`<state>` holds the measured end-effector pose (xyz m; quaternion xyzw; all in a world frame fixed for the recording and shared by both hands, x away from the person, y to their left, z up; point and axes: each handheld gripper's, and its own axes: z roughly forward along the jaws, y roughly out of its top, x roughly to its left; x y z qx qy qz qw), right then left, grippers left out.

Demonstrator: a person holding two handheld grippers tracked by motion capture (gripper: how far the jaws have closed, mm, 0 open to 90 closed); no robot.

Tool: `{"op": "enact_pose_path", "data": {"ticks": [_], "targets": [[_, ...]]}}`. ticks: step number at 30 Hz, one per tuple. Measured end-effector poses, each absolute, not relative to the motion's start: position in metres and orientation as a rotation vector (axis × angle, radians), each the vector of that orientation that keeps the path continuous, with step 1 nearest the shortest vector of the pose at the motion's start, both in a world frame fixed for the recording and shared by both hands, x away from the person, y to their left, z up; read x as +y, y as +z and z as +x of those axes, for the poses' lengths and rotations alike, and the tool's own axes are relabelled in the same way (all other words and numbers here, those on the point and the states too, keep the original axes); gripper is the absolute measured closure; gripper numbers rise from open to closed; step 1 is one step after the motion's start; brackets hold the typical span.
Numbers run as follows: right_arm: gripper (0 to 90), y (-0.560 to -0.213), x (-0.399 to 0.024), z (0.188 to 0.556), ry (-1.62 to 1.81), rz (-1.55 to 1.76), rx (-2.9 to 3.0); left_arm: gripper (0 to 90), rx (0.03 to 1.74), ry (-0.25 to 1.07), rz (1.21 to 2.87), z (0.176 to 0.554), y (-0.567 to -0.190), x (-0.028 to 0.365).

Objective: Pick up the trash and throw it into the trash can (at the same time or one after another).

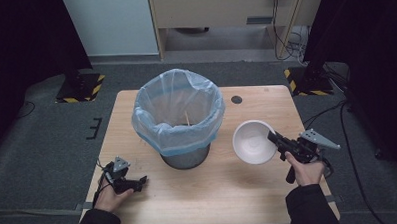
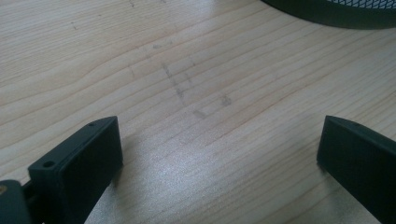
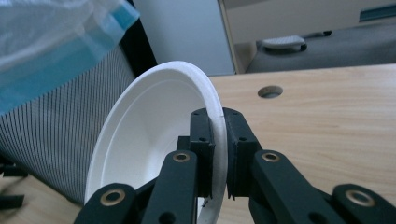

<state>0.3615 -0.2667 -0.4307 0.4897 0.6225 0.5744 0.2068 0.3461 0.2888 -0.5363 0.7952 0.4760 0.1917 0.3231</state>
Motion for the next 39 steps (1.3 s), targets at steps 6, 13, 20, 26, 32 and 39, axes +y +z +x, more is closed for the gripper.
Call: {"op": "enact_pose_path", "data": {"ticks": [6, 13, 20, 26, 32, 39], "targets": [[83.9, -0.419, -0.271, 0.362, 1.647, 1.345, 1.654, 0.0, 1.249, 0.503, 2.087, 0.346, -0.536, 0.289], [83.9, -0.408, -0.274, 0.362, 1.690, 1.328, 1.586, 0.0, 1.249, 0.503, 2.087, 0.346, -0.536, 0.289], [83.9, -0.392, -0.275, 0.360, 1.734, 1.297, 1.528, 0.0, 1.249, 0.503, 2.087, 0.346, -0.536, 0.289], [83.9, -0.373, -0.278, 0.360, 1.795, 1.266, 1.448, 0.0, 1.249, 0.503, 2.087, 0.346, -0.536, 0.289], [83.9, -0.352, -0.280, 0.363, 1.837, 1.240, 1.383, 0.0, 1.249, 0.503, 2.088, 0.346, -0.536, 0.289], [83.9, -0.332, -0.273, 0.366, 1.882, 1.200, 1.334, 0.0, 1.249, 0.503, 2.087, 0.346, -0.536, 0.289]]}}
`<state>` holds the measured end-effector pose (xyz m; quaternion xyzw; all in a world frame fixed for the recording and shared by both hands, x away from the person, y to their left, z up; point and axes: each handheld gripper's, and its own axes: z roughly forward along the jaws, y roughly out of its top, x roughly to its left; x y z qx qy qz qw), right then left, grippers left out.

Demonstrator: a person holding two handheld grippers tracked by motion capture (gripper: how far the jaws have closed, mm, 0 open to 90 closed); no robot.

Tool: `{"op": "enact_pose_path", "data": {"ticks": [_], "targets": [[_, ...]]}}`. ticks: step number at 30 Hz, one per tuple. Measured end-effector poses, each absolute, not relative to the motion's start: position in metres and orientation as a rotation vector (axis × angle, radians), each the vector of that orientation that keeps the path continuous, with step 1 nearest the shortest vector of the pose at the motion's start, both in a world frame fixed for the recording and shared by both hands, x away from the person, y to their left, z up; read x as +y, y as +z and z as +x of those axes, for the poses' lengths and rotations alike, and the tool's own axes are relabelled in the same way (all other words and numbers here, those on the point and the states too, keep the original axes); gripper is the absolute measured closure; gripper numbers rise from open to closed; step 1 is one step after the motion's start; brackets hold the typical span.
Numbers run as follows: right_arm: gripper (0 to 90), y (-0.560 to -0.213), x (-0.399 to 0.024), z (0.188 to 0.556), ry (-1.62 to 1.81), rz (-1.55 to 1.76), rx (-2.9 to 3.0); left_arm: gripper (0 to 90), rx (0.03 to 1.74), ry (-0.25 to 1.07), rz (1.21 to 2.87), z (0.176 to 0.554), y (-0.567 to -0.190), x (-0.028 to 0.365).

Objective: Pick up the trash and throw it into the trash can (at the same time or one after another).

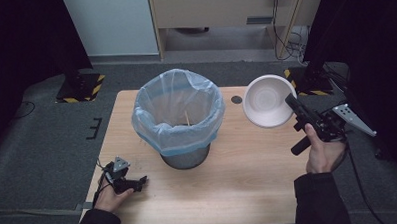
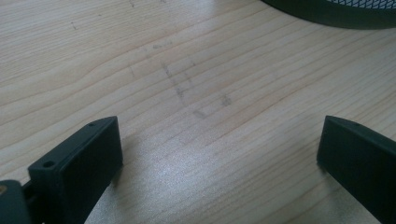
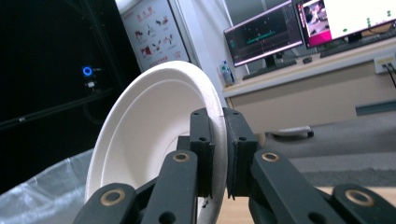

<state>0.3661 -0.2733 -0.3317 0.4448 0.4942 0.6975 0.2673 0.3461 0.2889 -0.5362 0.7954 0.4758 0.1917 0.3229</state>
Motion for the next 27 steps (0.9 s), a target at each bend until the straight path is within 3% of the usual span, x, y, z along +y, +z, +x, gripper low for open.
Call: {"op": "enact_pose_path", "data": {"ticks": [27], "targets": [[83.9, -0.286, -0.208, 0.400, 1.981, 1.100, 1.325, 0.0, 1.249, 0.503, 2.087, 0.346, -0.536, 0.289]]}}
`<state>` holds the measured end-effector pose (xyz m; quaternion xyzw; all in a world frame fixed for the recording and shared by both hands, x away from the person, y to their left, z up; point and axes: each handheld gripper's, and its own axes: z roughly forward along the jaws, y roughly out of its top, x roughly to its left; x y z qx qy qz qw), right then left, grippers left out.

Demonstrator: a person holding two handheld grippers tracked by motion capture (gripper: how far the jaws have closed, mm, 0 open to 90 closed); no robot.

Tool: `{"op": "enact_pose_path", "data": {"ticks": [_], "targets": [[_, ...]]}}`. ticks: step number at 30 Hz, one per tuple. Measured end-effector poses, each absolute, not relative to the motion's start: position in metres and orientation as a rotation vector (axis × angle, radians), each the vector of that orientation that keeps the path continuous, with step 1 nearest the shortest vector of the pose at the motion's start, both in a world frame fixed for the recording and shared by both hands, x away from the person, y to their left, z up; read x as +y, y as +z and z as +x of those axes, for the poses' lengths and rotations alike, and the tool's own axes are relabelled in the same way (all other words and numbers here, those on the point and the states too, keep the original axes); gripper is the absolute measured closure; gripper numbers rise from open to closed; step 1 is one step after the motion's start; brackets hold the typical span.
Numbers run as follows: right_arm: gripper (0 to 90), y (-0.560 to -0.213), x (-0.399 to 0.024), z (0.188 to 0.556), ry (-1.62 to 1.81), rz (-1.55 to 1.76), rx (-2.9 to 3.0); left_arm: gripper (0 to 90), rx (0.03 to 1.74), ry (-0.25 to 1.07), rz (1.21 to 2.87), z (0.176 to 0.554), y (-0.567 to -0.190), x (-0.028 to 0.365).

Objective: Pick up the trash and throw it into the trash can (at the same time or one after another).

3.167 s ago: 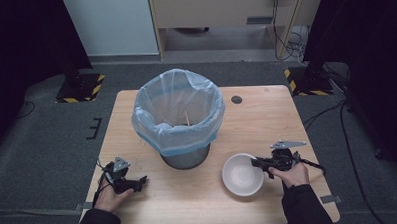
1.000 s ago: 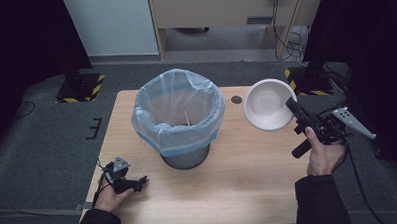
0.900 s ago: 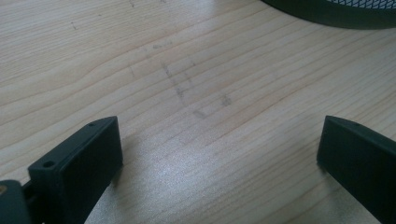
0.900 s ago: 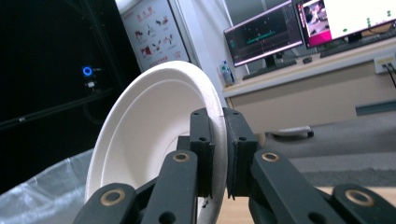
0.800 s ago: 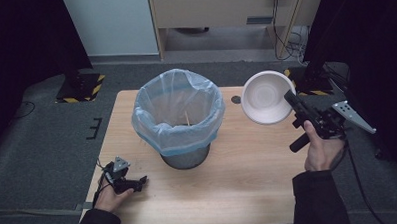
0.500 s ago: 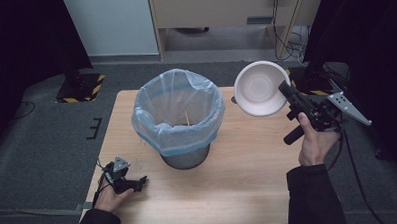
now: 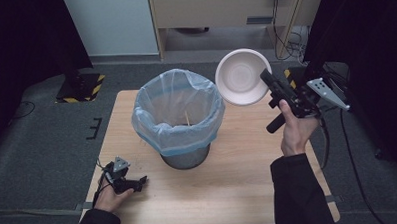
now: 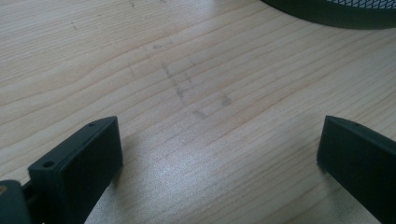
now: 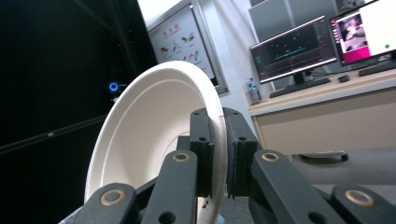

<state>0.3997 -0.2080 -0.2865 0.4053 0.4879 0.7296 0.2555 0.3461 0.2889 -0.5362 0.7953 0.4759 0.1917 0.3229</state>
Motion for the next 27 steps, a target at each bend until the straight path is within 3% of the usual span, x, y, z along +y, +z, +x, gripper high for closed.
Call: {"op": "enact_pose_path", "data": {"ticks": [21, 22, 27], "targets": [[83.3, -0.288, -0.092, 0.437, 1.931, 1.009, 1.588, 0.0, 1.249, 0.504, 2.085, 0.346, -0.536, 0.289], [82.3, -0.290, -0.089, 0.438, 1.933, 1.004, 1.608, 0.0, 1.249, 0.504, 2.085, 0.346, -0.536, 0.289], [59.8, -0.301, -0.084, 0.443, 1.859, 0.960, 1.766, 0.0, 1.249, 0.503, 2.086, 0.346, -0.536, 0.289]]}}
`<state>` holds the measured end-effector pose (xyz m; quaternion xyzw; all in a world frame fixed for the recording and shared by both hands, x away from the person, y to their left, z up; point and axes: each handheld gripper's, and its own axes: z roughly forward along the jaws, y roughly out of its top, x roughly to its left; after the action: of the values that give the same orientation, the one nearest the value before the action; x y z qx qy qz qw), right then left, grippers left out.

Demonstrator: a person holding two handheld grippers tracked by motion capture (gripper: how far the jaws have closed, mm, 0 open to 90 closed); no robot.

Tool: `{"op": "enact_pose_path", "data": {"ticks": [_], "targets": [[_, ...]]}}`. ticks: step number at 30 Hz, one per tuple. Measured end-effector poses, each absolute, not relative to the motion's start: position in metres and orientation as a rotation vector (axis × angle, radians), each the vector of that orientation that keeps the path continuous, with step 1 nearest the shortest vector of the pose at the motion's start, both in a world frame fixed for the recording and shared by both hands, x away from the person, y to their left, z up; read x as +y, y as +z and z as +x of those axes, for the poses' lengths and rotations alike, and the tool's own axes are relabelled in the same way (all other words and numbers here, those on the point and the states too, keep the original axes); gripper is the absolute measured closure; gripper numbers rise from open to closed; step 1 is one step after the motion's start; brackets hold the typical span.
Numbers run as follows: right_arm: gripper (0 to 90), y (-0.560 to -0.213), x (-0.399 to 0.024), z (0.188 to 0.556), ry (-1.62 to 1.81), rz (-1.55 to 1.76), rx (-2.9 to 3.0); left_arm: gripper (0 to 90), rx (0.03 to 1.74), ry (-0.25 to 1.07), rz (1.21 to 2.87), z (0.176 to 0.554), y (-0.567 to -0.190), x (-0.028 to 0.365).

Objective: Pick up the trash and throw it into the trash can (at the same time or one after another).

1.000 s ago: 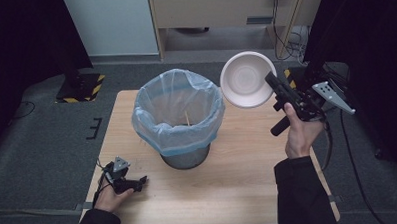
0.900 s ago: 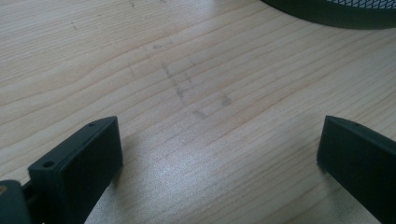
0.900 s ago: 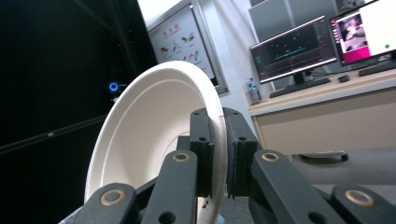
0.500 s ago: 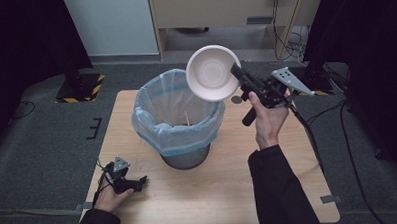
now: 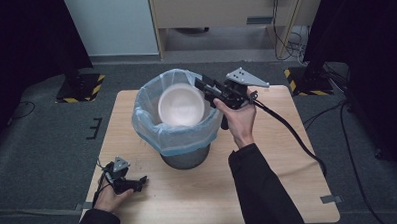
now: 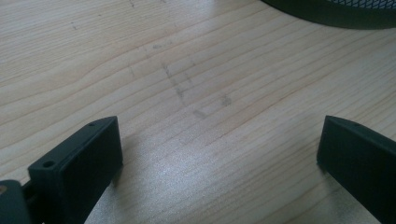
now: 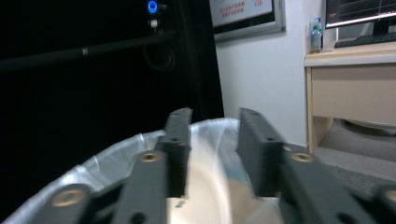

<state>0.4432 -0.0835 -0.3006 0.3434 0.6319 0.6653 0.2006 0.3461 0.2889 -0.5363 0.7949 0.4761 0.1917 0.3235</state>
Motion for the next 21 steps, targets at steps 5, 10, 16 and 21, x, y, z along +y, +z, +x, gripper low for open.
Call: {"op": "enact_pose_path", "data": {"ticks": [5, 10, 16, 21], "targets": [[37.0, -0.311, -0.130, 0.435, 1.810, 1.039, 1.625, 0.0, 1.249, 0.503, 2.087, 0.346, -0.536, 0.289], [29.6, -0.344, -0.180, 0.419, 1.700, 1.151, 1.629, 0.0, 1.249, 0.503, 2.088, 0.346, -0.536, 0.289], [24.5, -0.409, -0.214, 0.398, 1.526, 1.271, 1.836, 0.0, 1.248, 0.503, 2.087, 0.346, -0.536, 0.289], [22.7, -0.464, -0.228, 0.381, 1.371, 1.324, 2.018, 0.0, 1.248, 0.502, 2.086, 0.346, -0.536, 0.289]]}}
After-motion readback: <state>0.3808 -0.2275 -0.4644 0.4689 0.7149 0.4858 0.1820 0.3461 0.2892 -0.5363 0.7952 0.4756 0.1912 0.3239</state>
